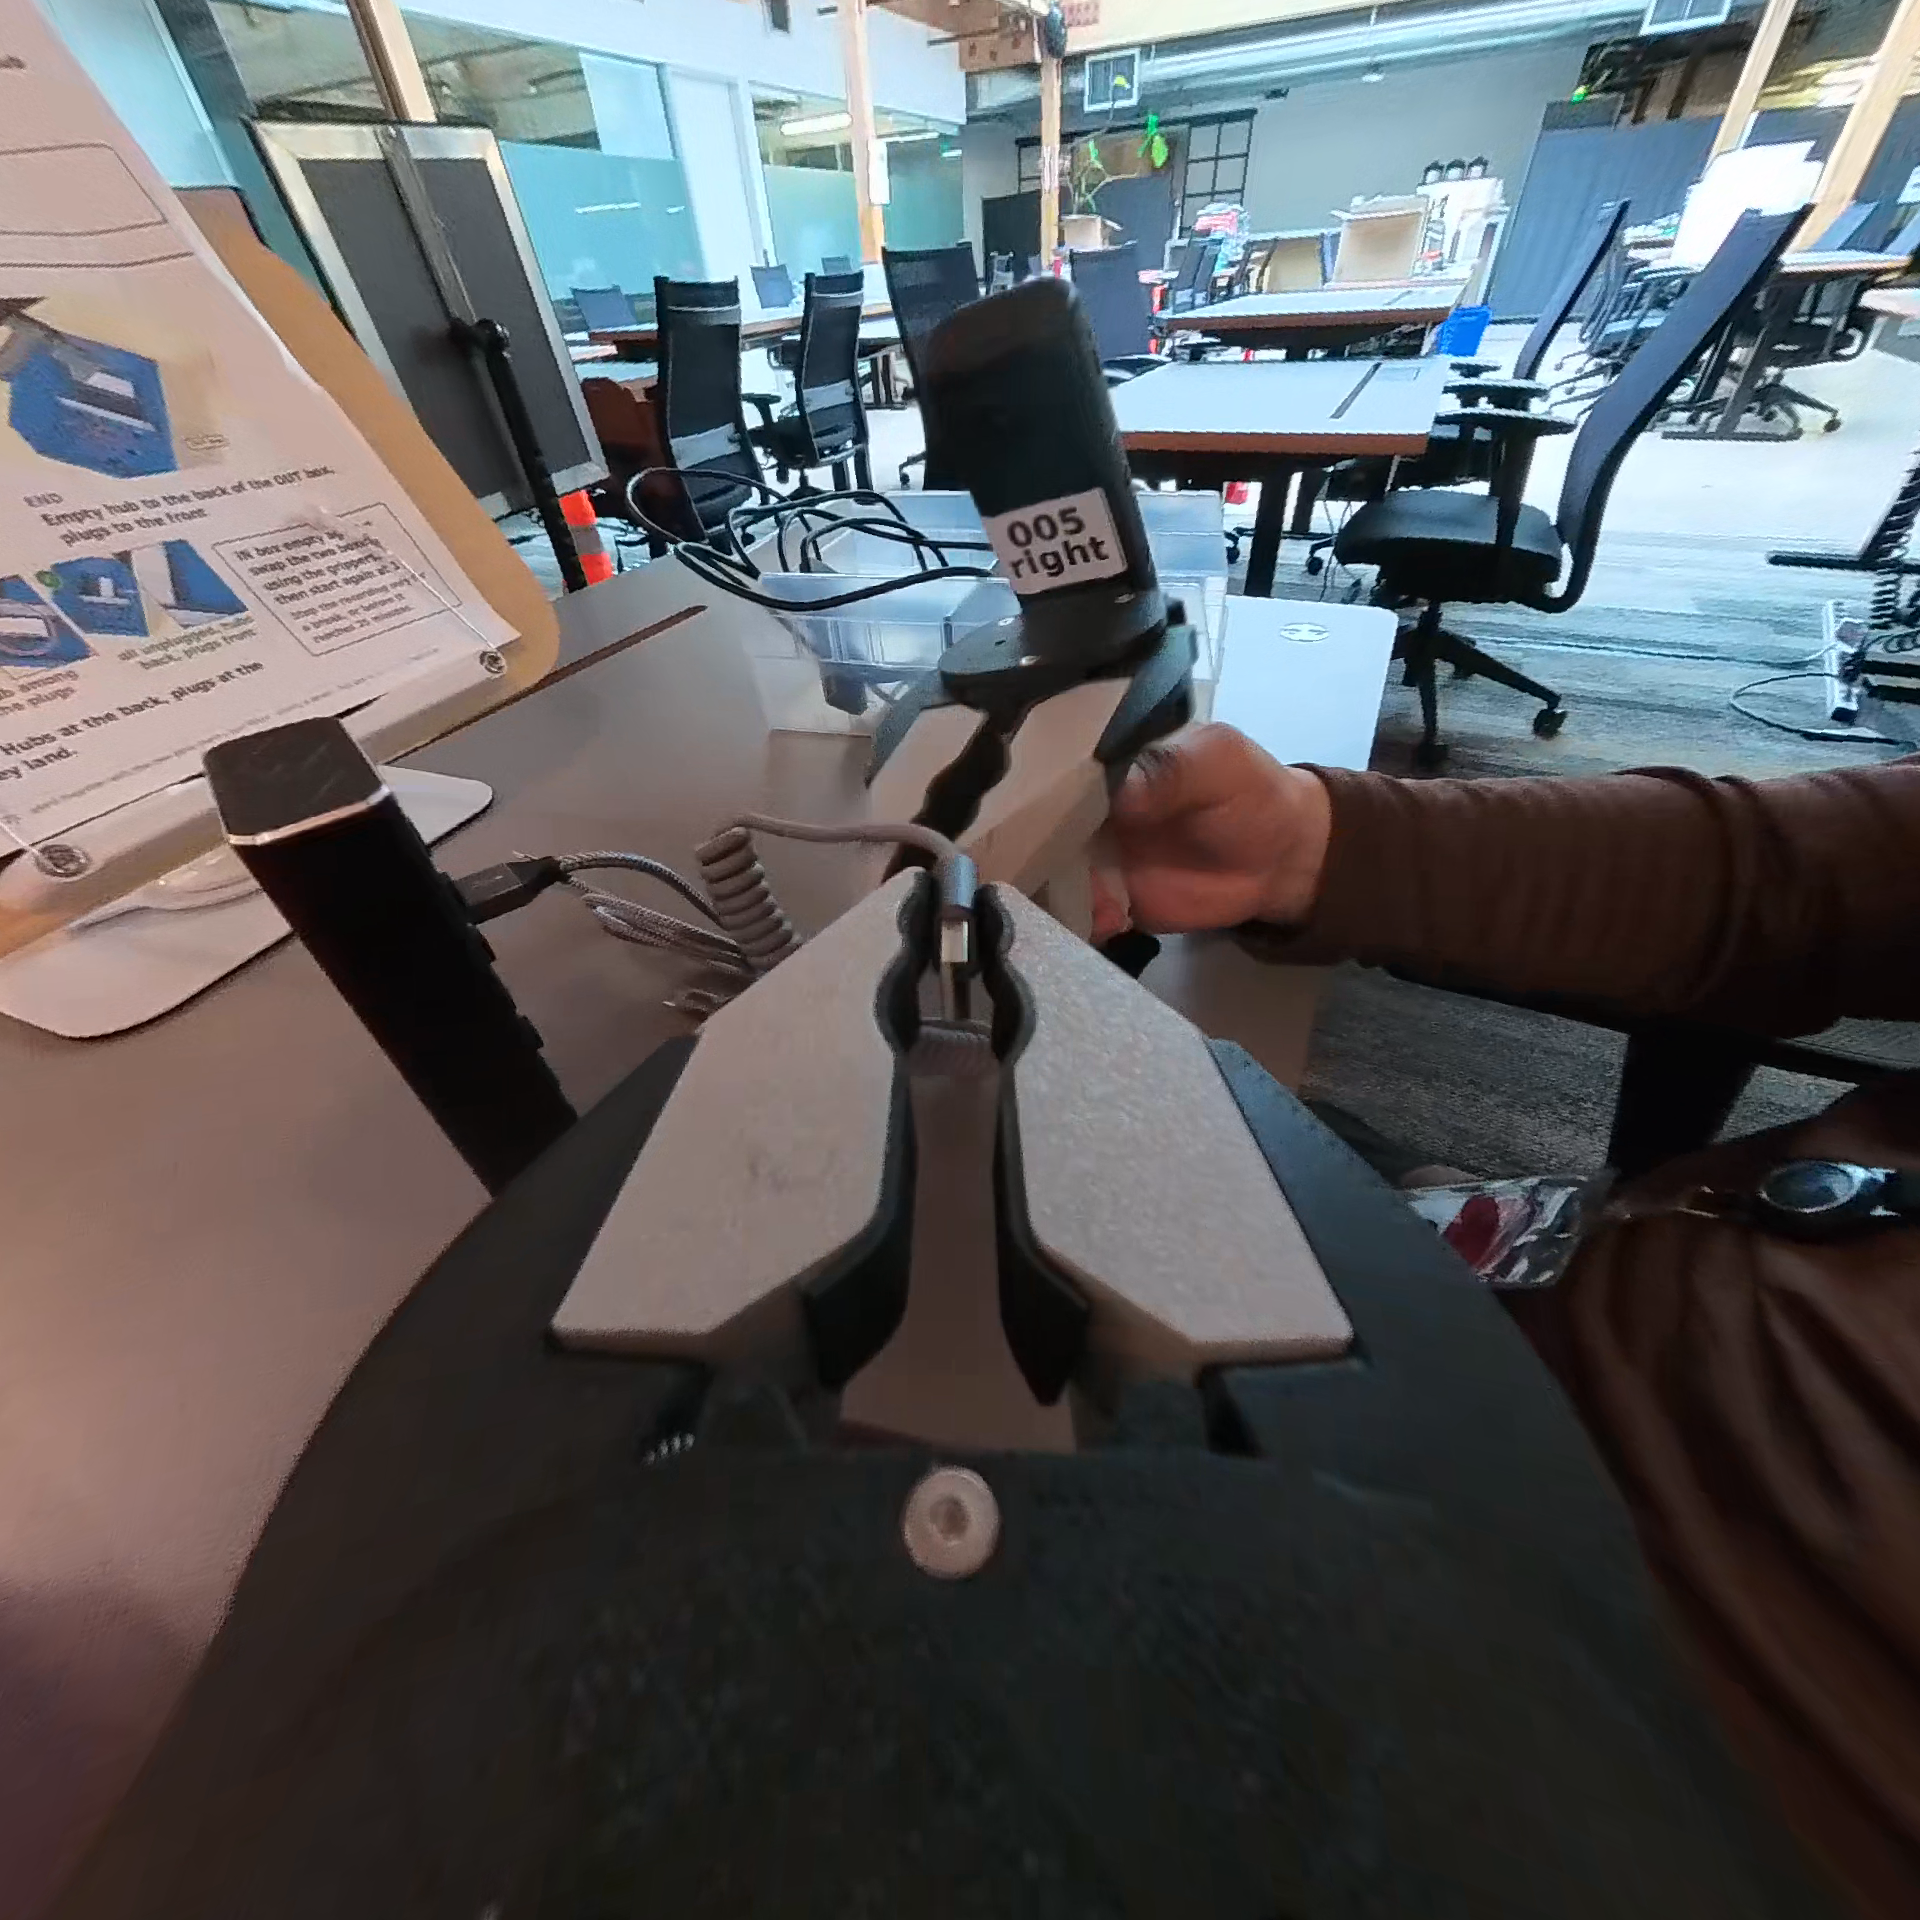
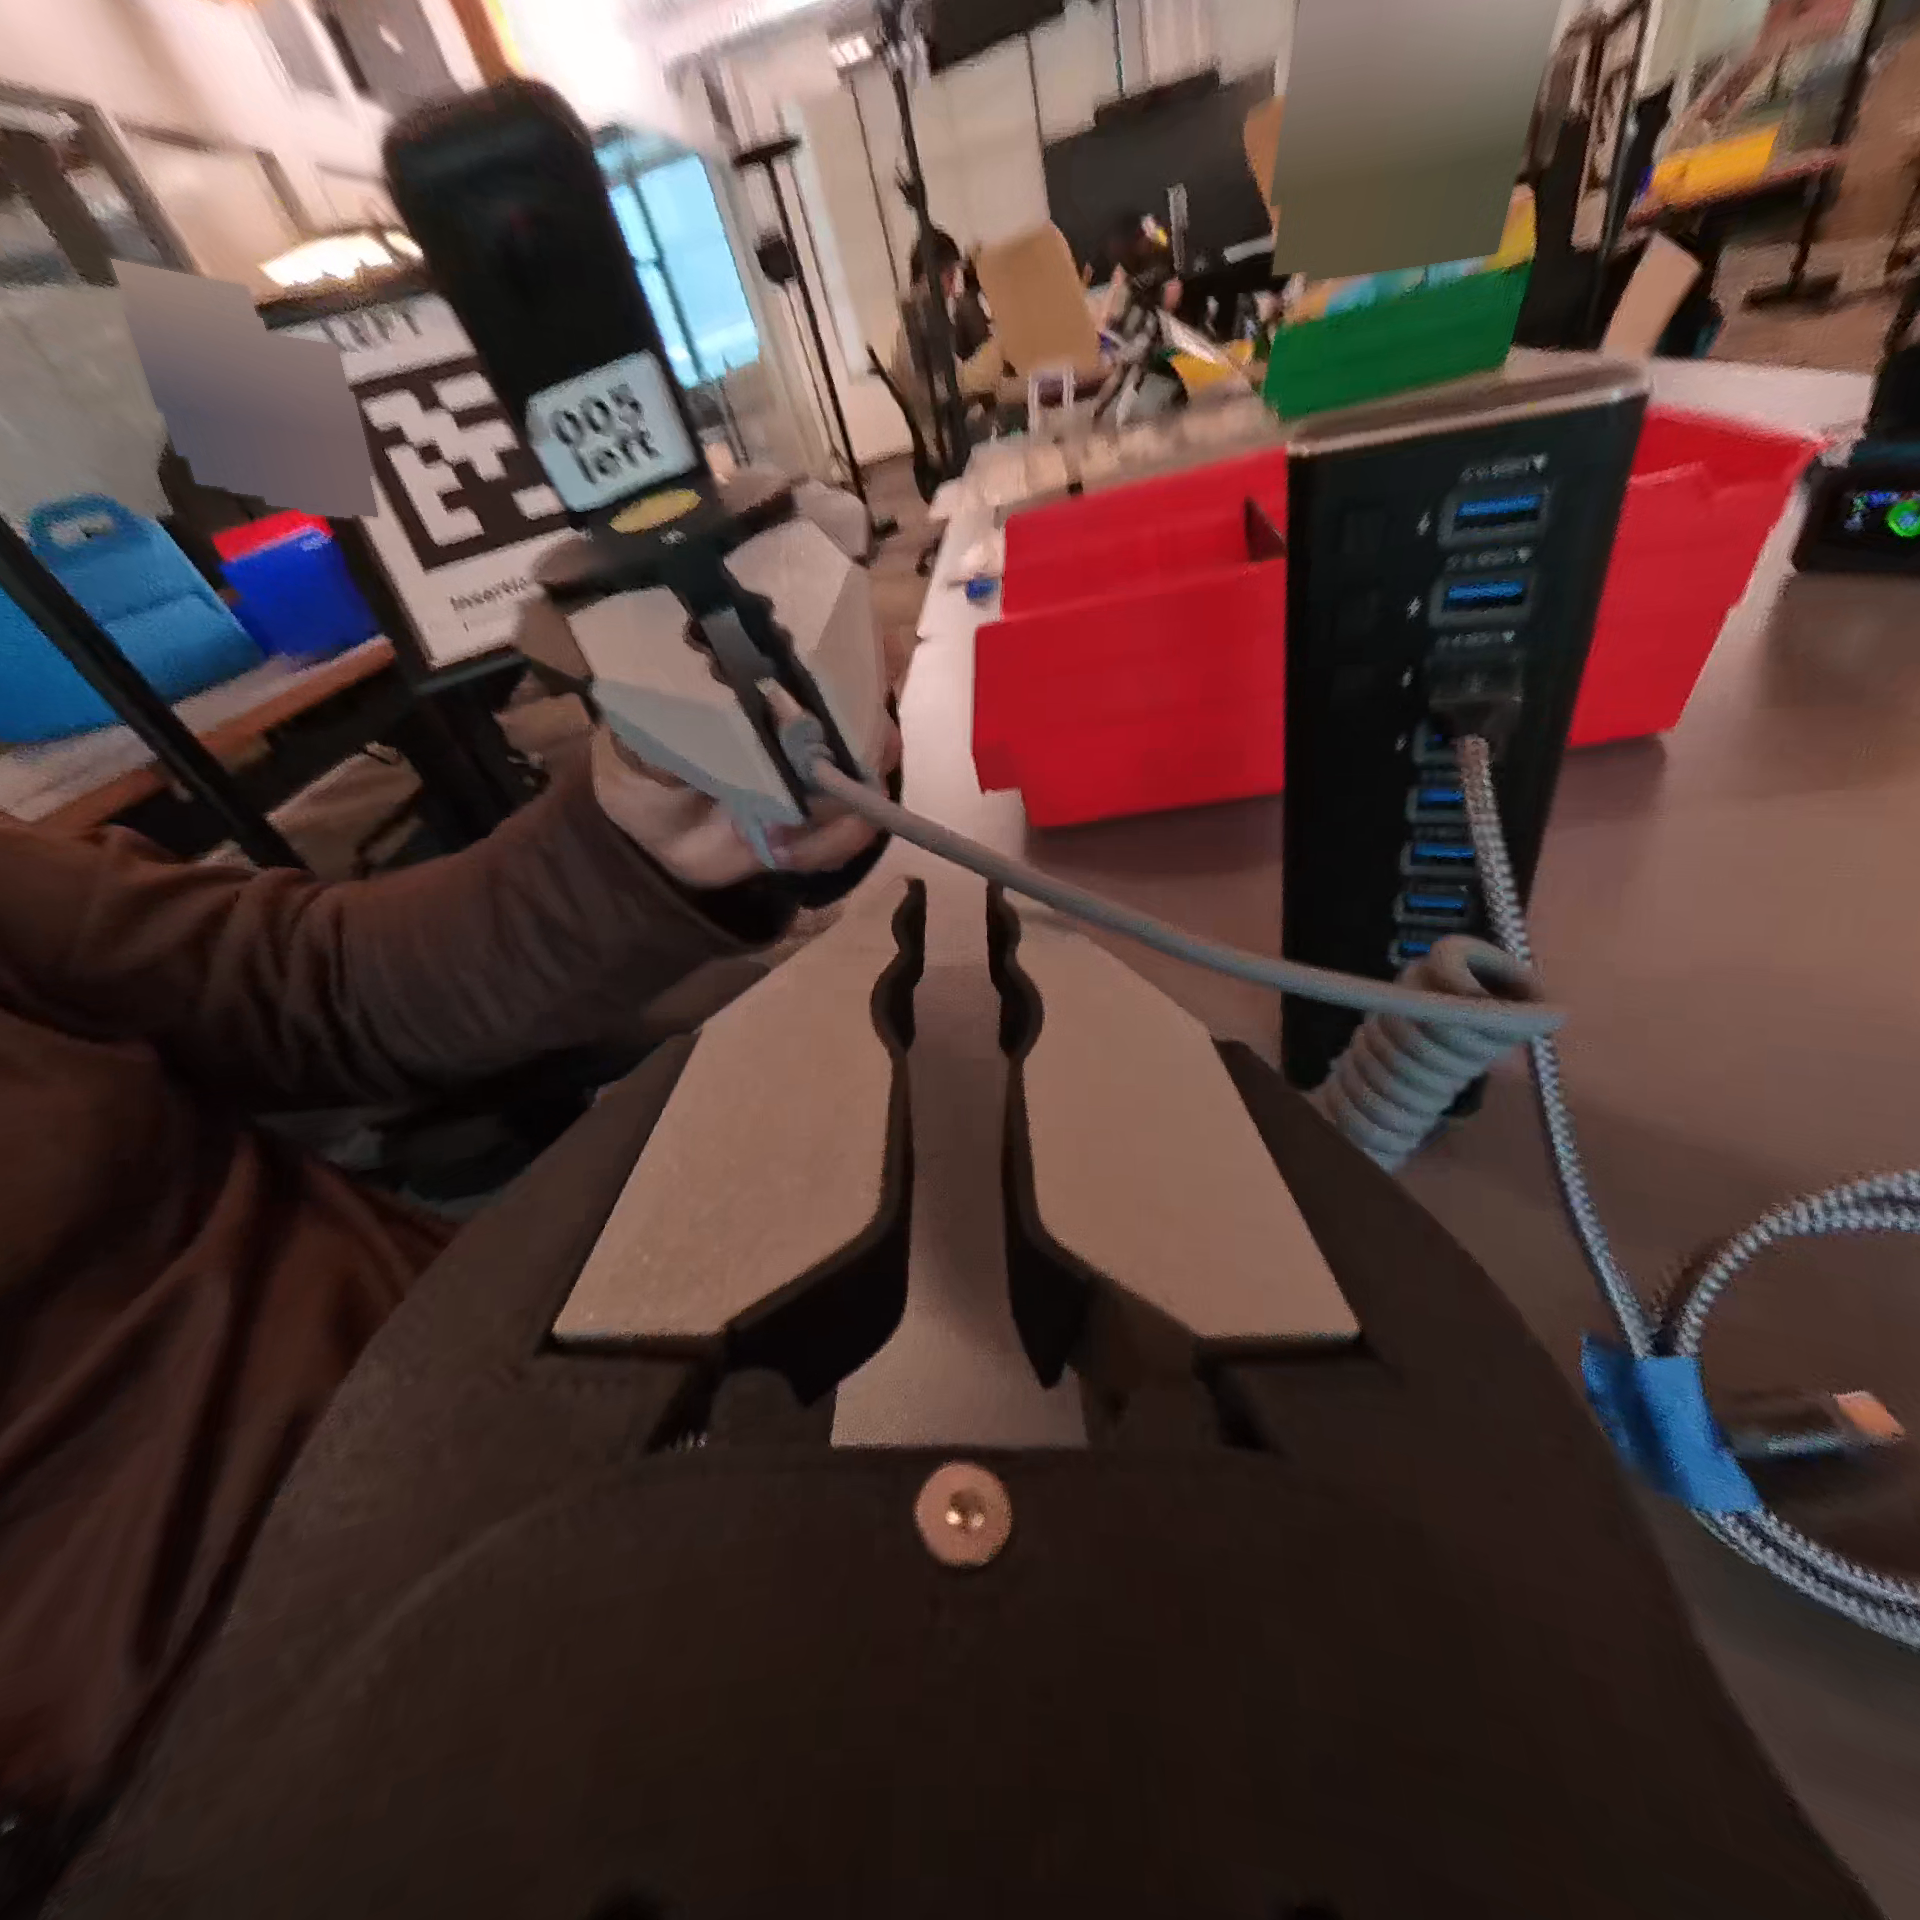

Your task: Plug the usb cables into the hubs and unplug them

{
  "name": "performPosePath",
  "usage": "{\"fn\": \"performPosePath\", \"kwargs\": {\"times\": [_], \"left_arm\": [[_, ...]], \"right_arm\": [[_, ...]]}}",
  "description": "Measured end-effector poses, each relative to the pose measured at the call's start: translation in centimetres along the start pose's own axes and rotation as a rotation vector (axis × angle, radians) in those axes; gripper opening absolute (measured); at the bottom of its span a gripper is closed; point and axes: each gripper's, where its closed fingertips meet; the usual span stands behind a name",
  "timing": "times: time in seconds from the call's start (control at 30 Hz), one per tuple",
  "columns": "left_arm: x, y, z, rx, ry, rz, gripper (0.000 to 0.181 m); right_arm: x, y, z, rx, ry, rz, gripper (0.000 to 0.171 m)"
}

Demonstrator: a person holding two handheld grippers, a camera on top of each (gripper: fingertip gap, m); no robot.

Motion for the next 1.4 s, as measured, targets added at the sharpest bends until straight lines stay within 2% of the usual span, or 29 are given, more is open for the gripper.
{"fn": "performPosePath", "kwargs": {"times": [0.27,0.53,0.77,1.0,1.2,1.3,1.4], "left_arm": [[0.4,0.0,1.1,0.107,-0.128,-0.062,0.007],[0.0,-0.2,1.6,0.154,-0.172,-0.059,0.007],[0.1,0.5,0.9,0.114,-0.175,-0.046,0.006],[0.4,0.5,1.1,0.114,-0.162,-0.062,0.006],[1.0,1.1,0.7,0.098,-0.192,-0.092,0.008],[0.8,1.5,0.3,0.067,-0.18,-0.064,0.006],[0.1,1.3,0.0,0.047,-0.193,-0.03,0.006]], "right_arm": [[-2.5,-0.4,1.3,0.082,0.005,0.145,0.012],[-3.3,-1.7,3.0,0.18,0.12,0.278,0.01],[-3.2,-1.5,3.8,0.273,0.245,0.336,0.0],[-3.0,-1.4,3.7,0.264,0.356,0.413,0.007],[-3.3,-0.4,2.8,0.208,0.3,0.365,0.014],[-3.4,-0.4,2.8,0.206,0.228,0.314,0.001],[-2.5,-0.5,2.8,0.208,0.215,0.245,0.0]]}}
Point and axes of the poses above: each gripper's, where its closed fingertips meet, y out along the fingers, z out of its top, x = y × z across the jaws, and after that the axes turned 14 degrees about y, right-handed
